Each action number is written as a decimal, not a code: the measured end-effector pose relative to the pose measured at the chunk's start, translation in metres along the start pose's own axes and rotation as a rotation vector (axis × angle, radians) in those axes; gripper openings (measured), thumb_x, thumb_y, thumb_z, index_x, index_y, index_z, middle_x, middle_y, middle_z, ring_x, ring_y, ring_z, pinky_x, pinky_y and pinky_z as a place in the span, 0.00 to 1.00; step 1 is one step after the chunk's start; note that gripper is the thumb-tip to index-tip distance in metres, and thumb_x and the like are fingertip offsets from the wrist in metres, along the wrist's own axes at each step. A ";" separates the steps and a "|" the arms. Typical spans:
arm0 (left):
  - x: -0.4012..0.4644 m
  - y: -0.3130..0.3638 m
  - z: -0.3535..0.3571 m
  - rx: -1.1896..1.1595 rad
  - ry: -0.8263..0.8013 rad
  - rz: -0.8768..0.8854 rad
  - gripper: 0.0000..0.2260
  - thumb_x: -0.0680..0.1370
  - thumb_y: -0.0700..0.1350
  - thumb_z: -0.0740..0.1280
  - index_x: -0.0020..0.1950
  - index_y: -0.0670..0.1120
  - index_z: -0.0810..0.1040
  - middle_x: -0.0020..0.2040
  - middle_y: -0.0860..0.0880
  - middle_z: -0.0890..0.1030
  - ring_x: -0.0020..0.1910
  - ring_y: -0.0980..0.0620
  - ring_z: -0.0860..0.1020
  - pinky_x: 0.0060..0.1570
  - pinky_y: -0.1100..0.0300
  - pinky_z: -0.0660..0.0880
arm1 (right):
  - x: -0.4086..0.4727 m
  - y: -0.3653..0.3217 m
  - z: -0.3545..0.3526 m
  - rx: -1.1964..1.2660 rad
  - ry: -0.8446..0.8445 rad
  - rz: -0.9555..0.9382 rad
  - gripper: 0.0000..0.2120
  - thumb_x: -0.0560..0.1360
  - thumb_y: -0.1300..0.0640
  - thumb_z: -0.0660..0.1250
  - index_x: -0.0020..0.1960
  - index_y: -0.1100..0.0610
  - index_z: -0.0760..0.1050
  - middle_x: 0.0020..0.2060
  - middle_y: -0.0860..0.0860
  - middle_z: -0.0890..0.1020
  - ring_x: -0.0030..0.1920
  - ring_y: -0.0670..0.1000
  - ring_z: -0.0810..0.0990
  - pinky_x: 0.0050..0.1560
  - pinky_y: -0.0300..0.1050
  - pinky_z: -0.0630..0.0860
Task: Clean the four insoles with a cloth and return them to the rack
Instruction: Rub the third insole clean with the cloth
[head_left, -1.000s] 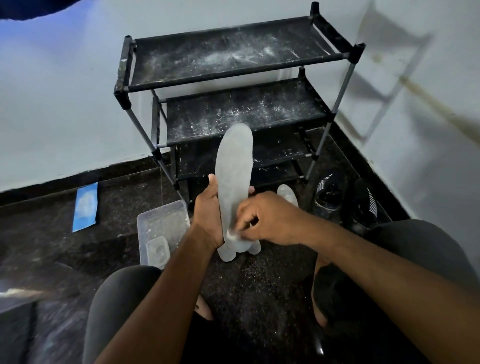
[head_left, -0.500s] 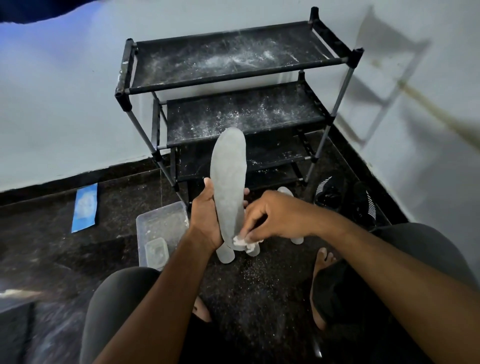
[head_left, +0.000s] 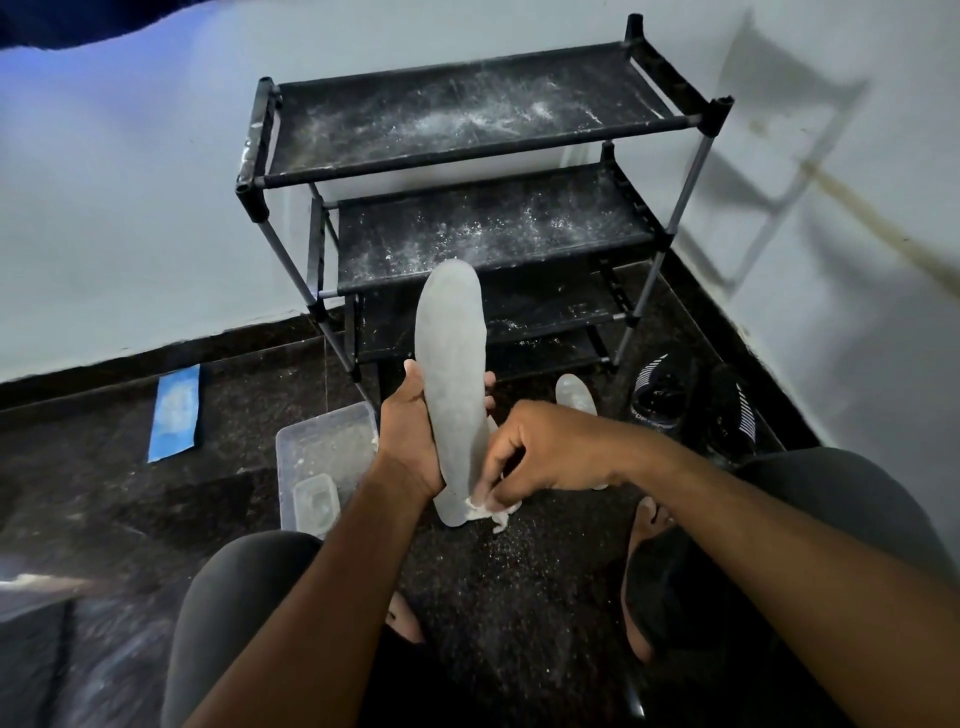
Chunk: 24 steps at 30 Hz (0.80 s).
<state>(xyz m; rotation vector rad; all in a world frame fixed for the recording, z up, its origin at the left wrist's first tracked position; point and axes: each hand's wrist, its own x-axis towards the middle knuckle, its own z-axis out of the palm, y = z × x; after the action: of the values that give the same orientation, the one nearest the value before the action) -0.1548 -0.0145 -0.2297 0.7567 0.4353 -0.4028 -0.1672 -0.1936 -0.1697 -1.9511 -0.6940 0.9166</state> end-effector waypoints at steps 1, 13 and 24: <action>0.002 -0.001 -0.001 -0.004 0.005 0.000 0.35 0.83 0.66 0.51 0.75 0.39 0.72 0.55 0.39 0.82 0.46 0.44 0.79 0.57 0.45 0.75 | -0.002 -0.001 -0.004 0.065 -0.004 -0.003 0.06 0.71 0.62 0.75 0.48 0.59 0.85 0.43 0.53 0.86 0.41 0.55 0.81 0.46 0.45 0.78; 0.006 -0.018 0.000 0.091 0.069 -0.023 0.29 0.84 0.63 0.54 0.72 0.42 0.76 0.65 0.37 0.81 0.55 0.39 0.82 0.62 0.41 0.77 | 0.010 0.022 -0.010 0.413 0.567 0.176 0.07 0.76 0.62 0.69 0.47 0.66 0.80 0.37 0.59 0.85 0.33 0.53 0.80 0.30 0.43 0.76; 0.016 -0.042 0.010 0.079 0.266 -0.007 0.15 0.87 0.47 0.58 0.67 0.40 0.76 0.55 0.39 0.85 0.54 0.43 0.85 0.48 0.47 0.84 | 0.048 0.063 0.002 0.383 0.919 0.521 0.07 0.69 0.57 0.78 0.38 0.60 0.83 0.33 0.53 0.83 0.27 0.48 0.78 0.28 0.40 0.73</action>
<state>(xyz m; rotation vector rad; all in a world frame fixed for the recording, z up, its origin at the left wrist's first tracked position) -0.1598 -0.0522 -0.2551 0.8903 0.6743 -0.3285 -0.1332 -0.1879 -0.2410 -1.9355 0.5000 0.2994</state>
